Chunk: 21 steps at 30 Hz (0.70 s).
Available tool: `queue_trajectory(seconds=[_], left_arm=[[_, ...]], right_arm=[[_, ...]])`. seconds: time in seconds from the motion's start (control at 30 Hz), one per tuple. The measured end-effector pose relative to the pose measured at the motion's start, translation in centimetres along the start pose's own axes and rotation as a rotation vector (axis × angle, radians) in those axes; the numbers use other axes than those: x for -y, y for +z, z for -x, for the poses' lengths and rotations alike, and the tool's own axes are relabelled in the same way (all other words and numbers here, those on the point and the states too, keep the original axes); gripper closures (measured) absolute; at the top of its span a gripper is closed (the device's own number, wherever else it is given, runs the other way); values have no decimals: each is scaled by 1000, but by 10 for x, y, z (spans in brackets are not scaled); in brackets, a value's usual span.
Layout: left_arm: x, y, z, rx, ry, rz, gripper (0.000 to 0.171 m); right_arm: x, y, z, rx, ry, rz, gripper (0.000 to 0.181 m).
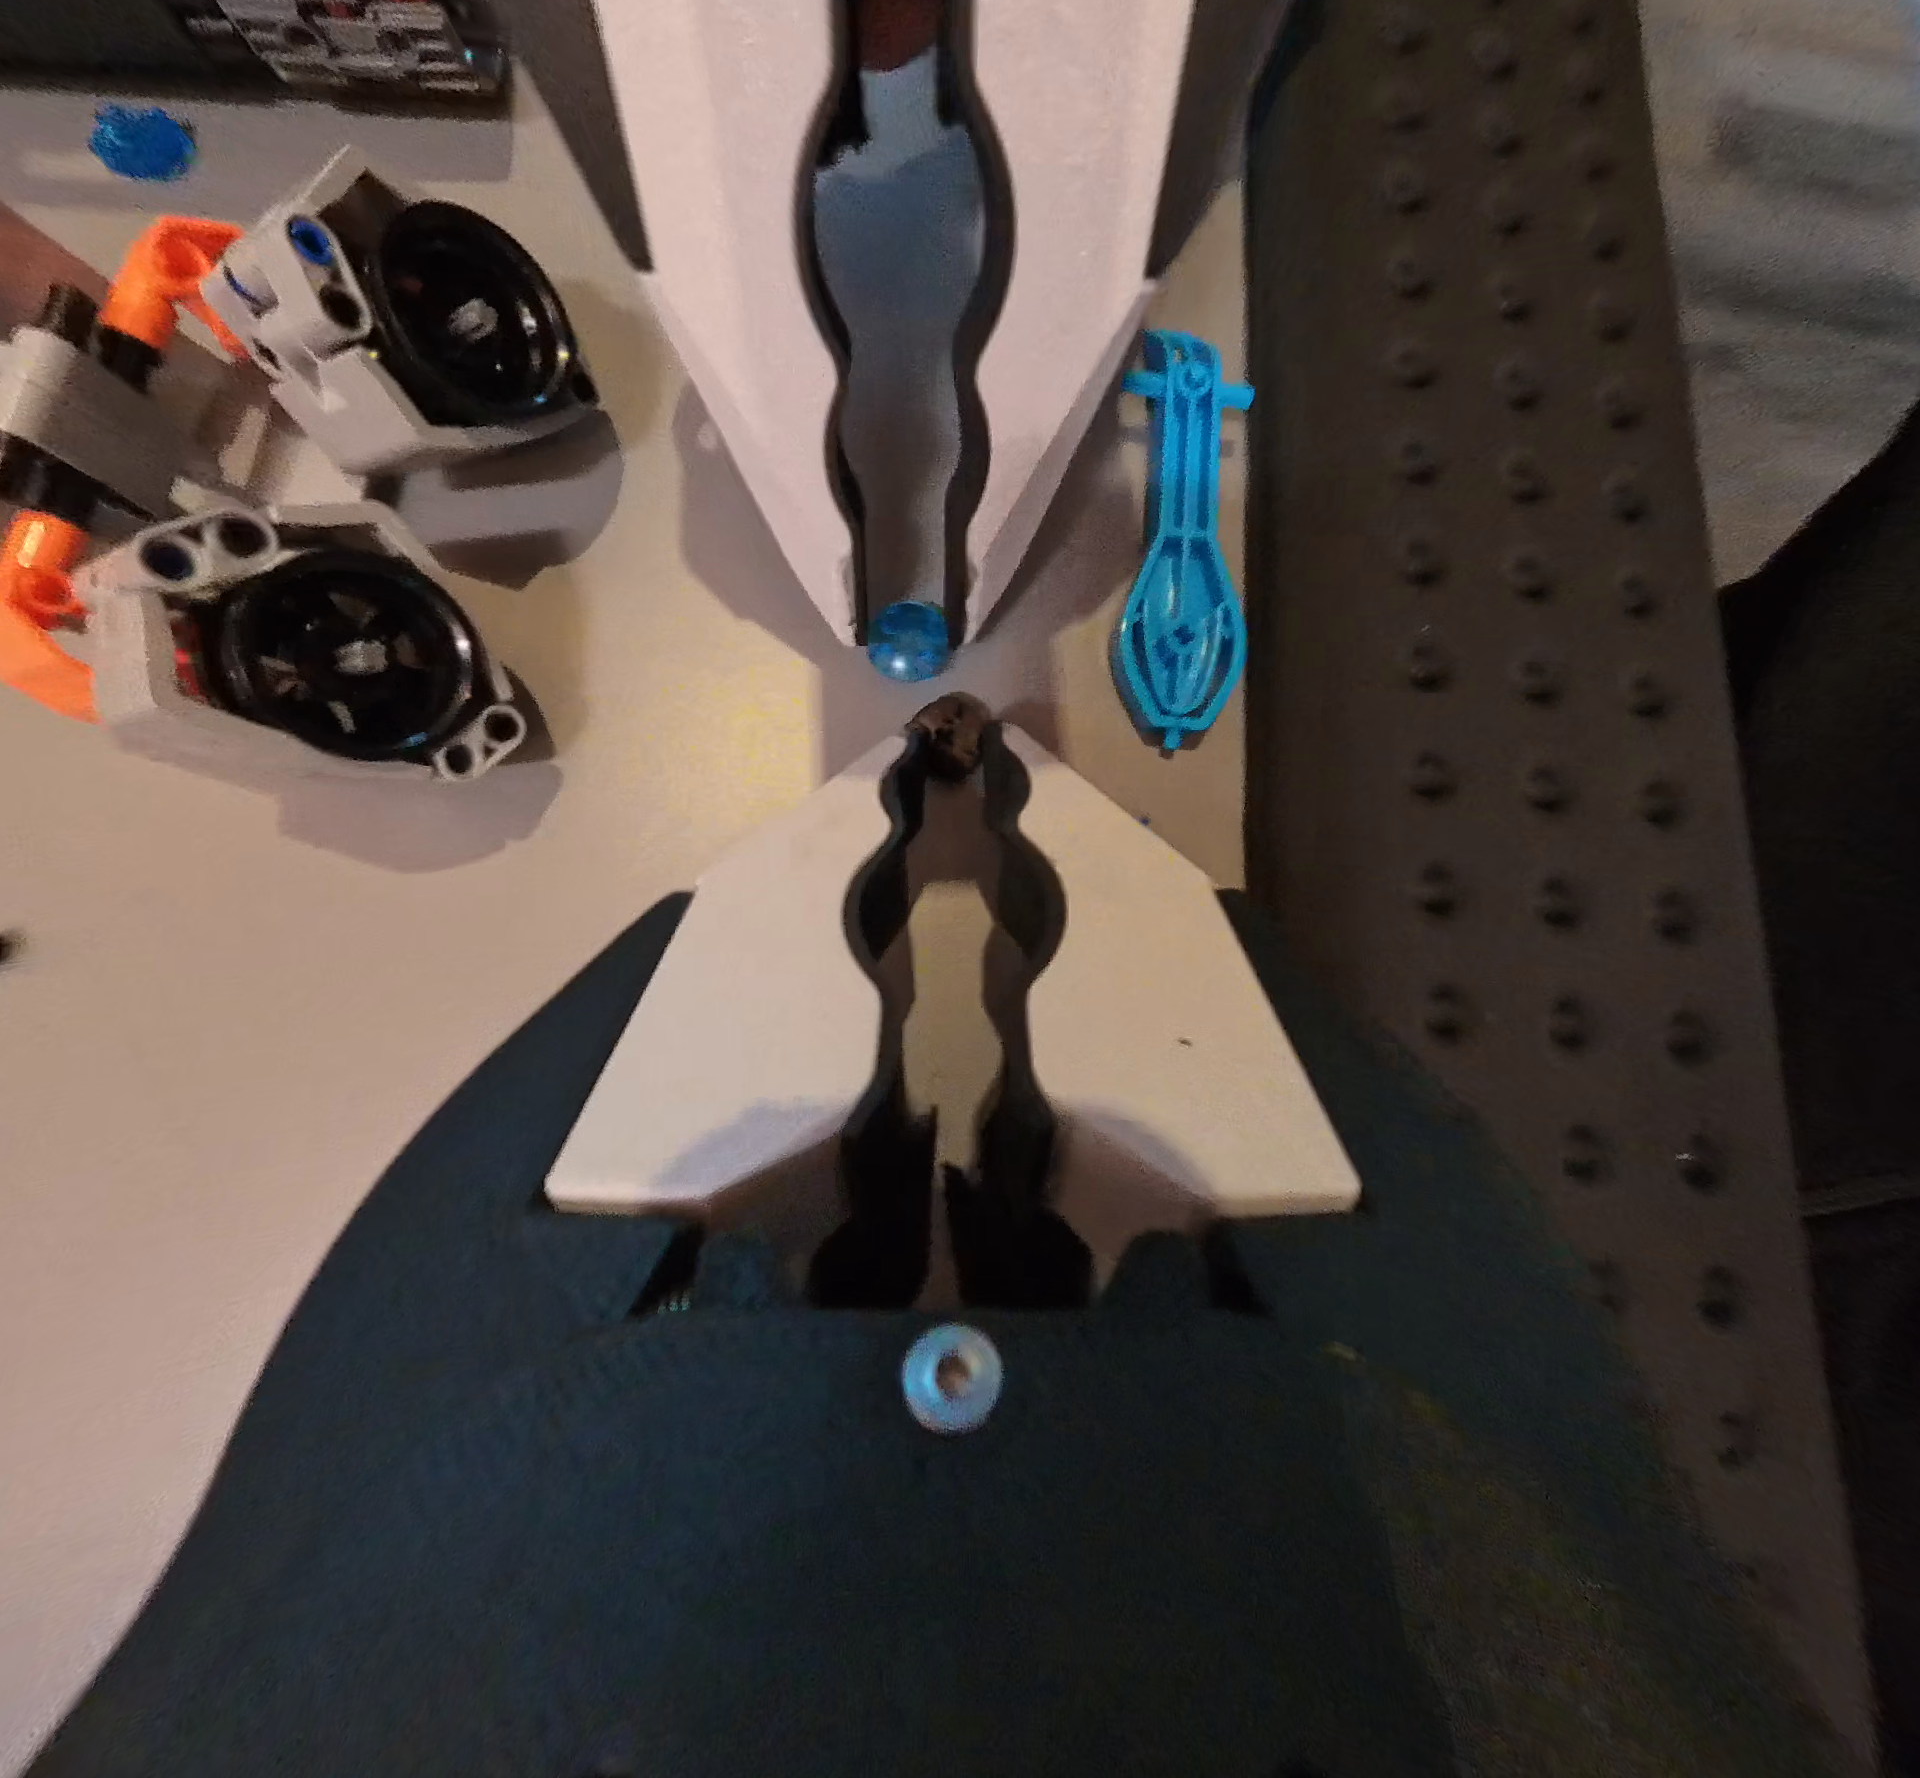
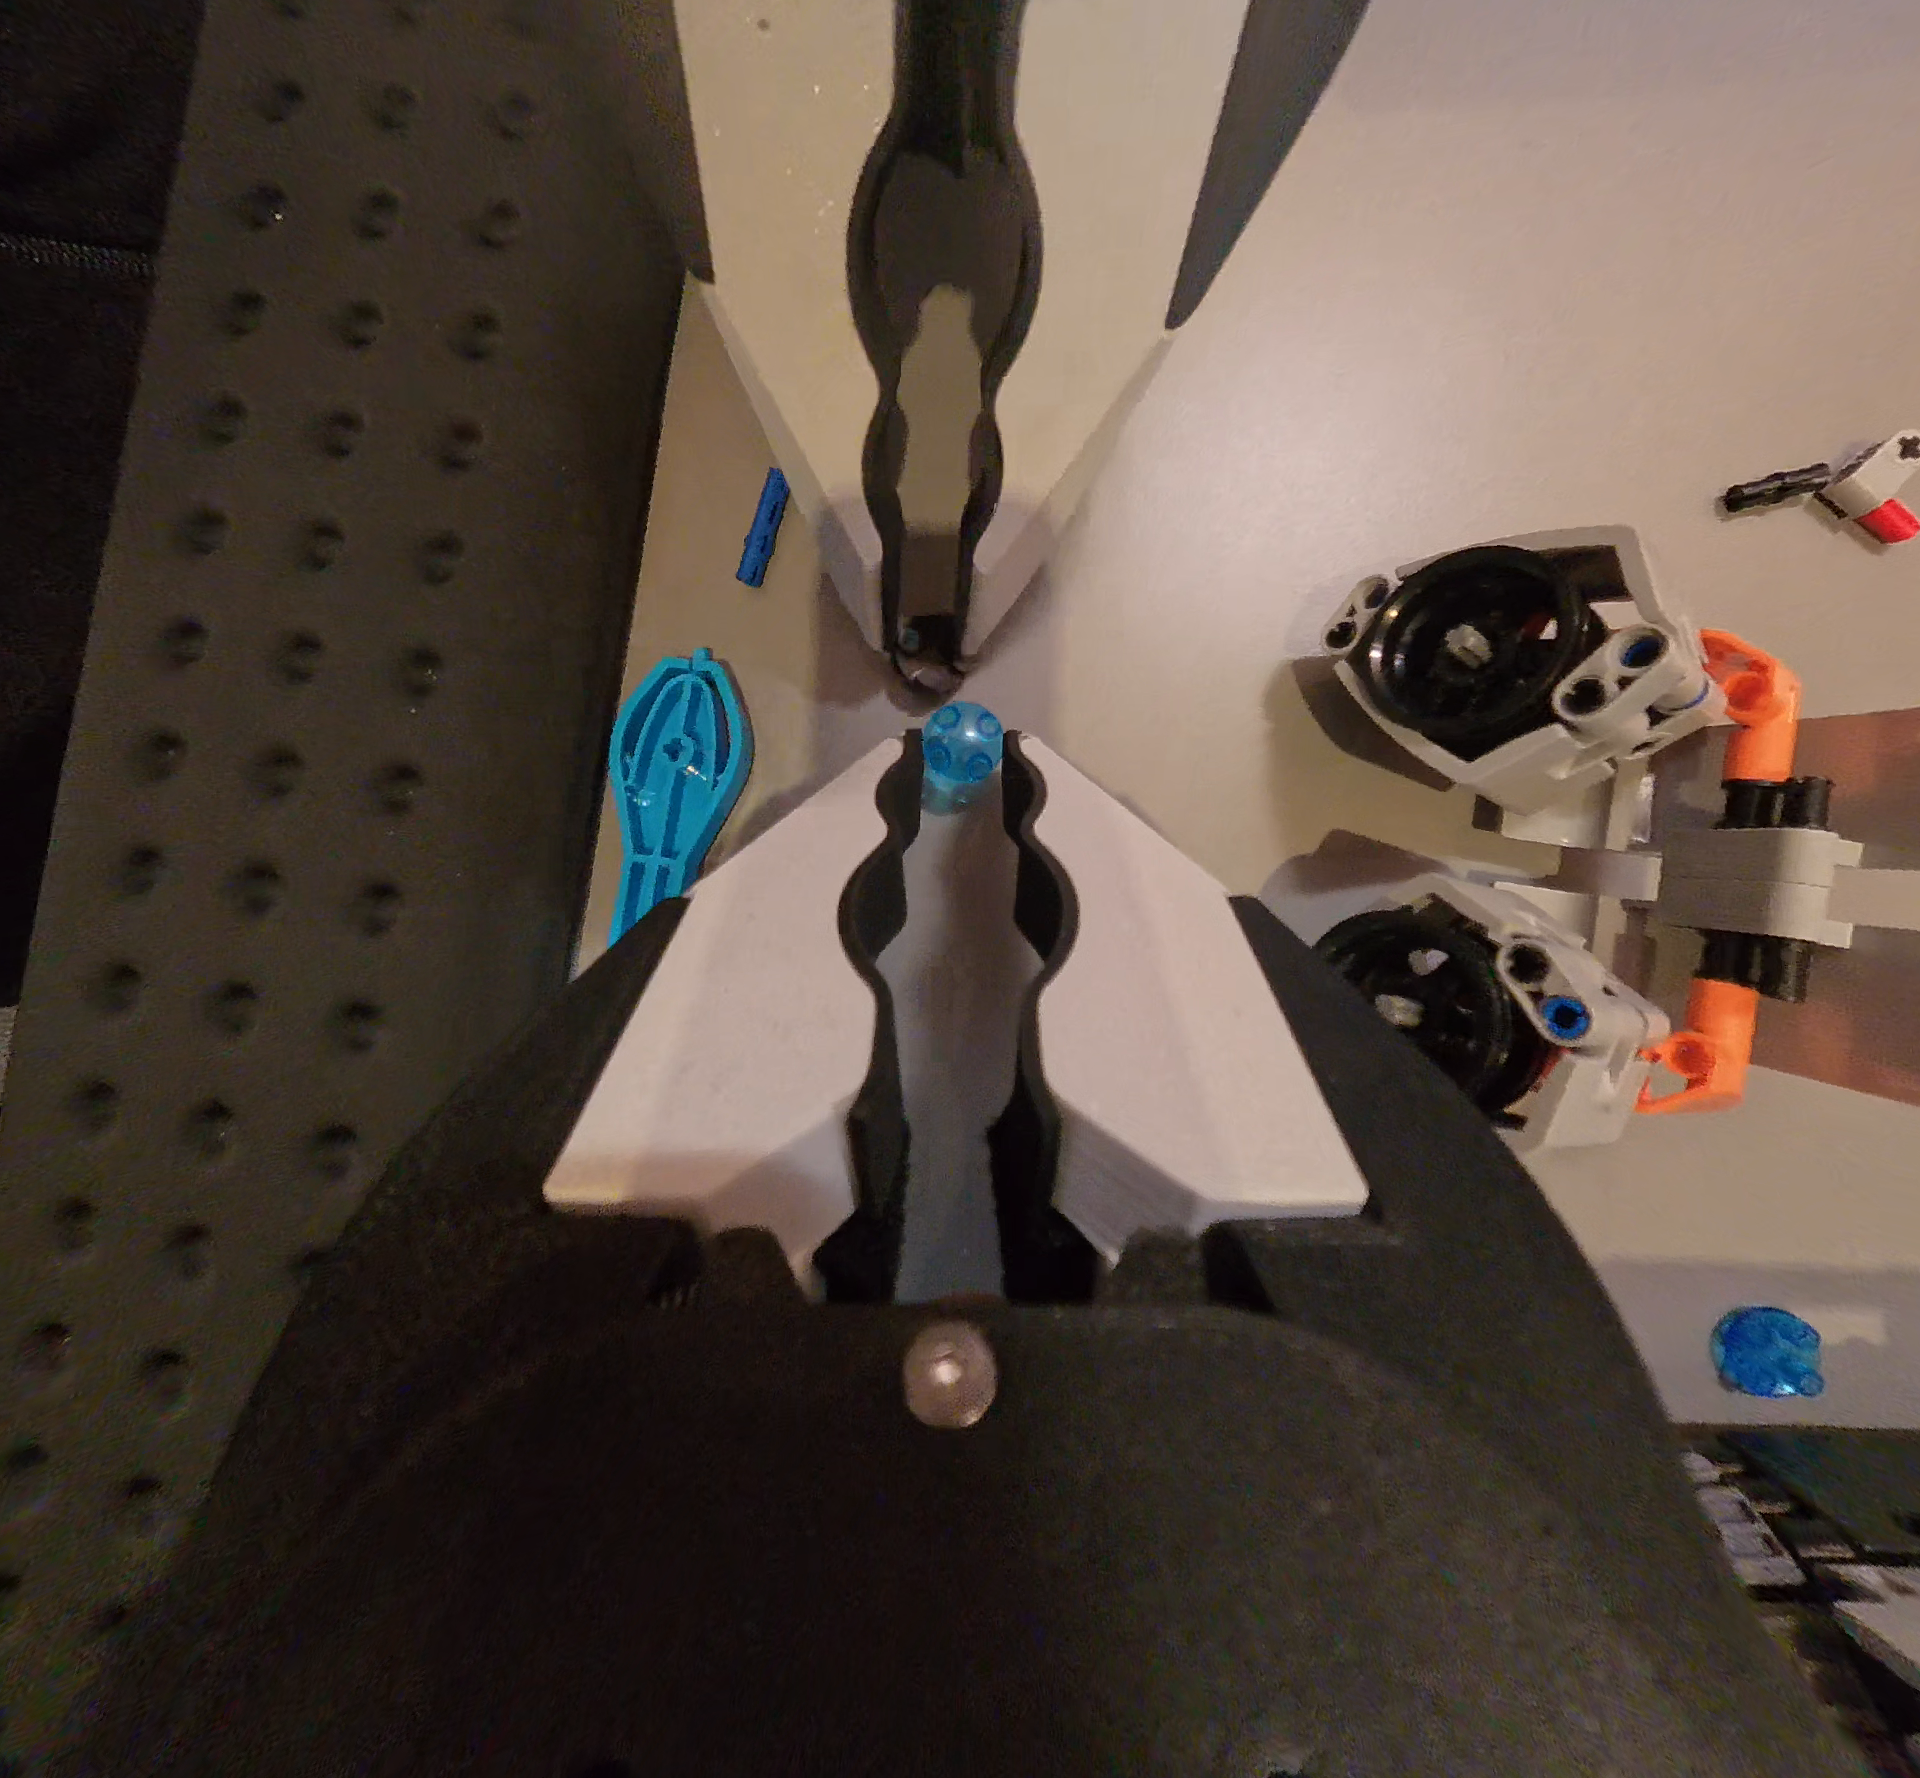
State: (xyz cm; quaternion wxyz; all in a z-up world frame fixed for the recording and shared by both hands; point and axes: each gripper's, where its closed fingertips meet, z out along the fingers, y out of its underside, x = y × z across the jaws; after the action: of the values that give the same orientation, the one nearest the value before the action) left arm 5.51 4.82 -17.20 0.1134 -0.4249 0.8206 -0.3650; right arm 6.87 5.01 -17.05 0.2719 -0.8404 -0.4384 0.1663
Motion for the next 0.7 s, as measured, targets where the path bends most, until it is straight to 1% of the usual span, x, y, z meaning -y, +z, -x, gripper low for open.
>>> queue_trajectory(seconds=[0.17,0.23,0.33,0.47,0.57,0.7], left_arm=[[6,-4,3,-85,-164,-70,164],[7,-5,4,-115,-223,-91,169],[10,-7,6,-158,-288,-131,169],[13,-10,6,-184,-319,-159,169],[19,-12,-1,-239,-327,-195,169],[25,-15,-4,-288,-344,-228,169]], right_arm=[[-7,4,6,16,-32,35,168],[-7,5,8,19,-45,41,168],[-6,3,7,-2,-59,42,161],[7,-2,3,-42,-79,-16,163],[11,2,2,-58,-84,-36,164],[13,6,5,-23,-76,-56,176]])
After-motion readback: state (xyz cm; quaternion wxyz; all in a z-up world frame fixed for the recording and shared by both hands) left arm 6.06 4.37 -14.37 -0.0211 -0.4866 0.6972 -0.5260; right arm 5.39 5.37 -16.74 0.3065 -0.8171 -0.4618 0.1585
